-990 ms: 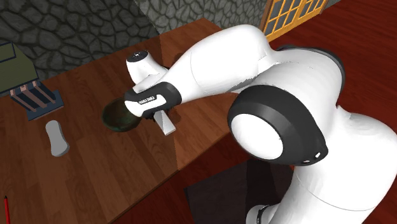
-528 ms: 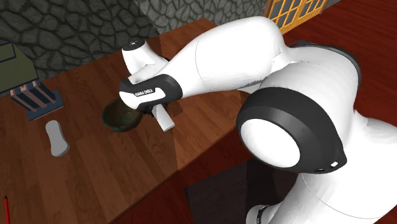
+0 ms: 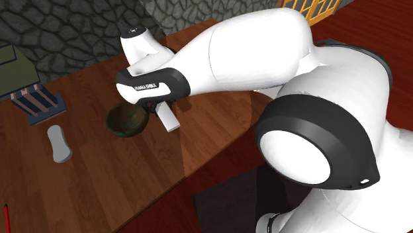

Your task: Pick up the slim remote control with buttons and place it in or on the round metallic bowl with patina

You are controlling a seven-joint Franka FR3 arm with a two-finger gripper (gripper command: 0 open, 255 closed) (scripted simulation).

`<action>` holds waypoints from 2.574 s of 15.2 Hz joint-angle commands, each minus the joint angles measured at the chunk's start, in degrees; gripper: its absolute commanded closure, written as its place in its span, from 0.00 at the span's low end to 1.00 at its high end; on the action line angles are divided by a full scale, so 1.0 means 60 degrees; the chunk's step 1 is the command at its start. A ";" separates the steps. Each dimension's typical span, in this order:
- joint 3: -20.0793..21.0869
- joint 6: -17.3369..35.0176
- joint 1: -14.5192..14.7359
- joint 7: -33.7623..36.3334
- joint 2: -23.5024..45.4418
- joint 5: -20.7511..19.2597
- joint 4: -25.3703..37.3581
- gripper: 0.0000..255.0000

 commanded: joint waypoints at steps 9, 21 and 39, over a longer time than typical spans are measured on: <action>0.0156 -0.1257 0.0555 0.0601 0.0900 -0.0242 0.2095 1.00; 0.0034 -0.3405 0.2390 0.1617 0.4797 -0.1029 0.8058 1.00; -0.0022 -0.2144 0.2295 0.1734 0.5056 -0.1122 0.7033 1.00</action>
